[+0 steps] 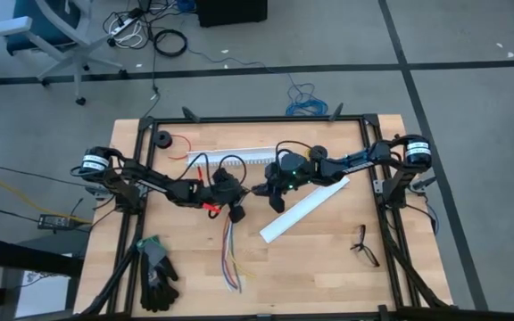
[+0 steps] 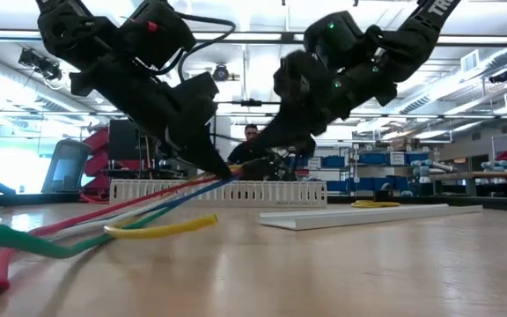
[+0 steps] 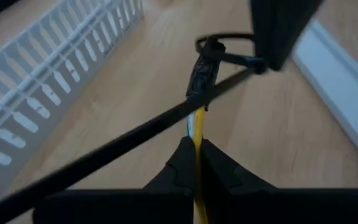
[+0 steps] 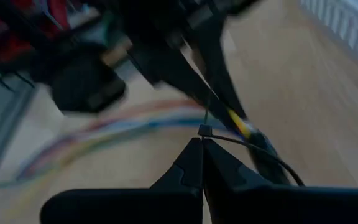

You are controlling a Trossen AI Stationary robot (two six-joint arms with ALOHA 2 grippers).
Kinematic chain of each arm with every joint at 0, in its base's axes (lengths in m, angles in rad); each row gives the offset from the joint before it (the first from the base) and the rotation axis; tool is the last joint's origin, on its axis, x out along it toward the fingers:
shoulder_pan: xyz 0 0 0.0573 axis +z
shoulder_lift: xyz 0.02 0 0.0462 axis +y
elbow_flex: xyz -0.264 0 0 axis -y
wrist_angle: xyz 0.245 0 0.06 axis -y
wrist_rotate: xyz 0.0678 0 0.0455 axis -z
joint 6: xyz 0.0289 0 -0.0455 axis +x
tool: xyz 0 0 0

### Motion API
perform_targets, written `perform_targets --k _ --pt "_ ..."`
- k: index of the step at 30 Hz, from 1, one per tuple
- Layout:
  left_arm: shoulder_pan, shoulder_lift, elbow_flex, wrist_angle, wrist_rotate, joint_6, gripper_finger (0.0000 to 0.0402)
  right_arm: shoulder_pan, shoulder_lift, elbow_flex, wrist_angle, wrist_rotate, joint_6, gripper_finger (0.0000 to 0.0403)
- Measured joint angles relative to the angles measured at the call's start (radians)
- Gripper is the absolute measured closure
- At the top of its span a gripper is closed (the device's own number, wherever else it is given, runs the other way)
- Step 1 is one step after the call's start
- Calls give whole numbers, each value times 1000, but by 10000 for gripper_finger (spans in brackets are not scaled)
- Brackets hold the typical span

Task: Ziptie cables
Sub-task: Wrap the cables together using the black zip tie

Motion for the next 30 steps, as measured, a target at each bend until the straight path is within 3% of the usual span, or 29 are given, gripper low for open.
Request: perform_targets --k 7,15,24,30 --pt "0 1 0 166 15 64 389 9 2 -2 1 67 12 403" --pt "-2 1 1 142 42 62 390 9 2 -2 6 66 4 370" --pt "-2 1 1 101 77 65 390 -8 2 -2 29 -33 4 290" --pt "-2 1 1 102 83 69 390 -21 2 -2 116 -163 -18 278"
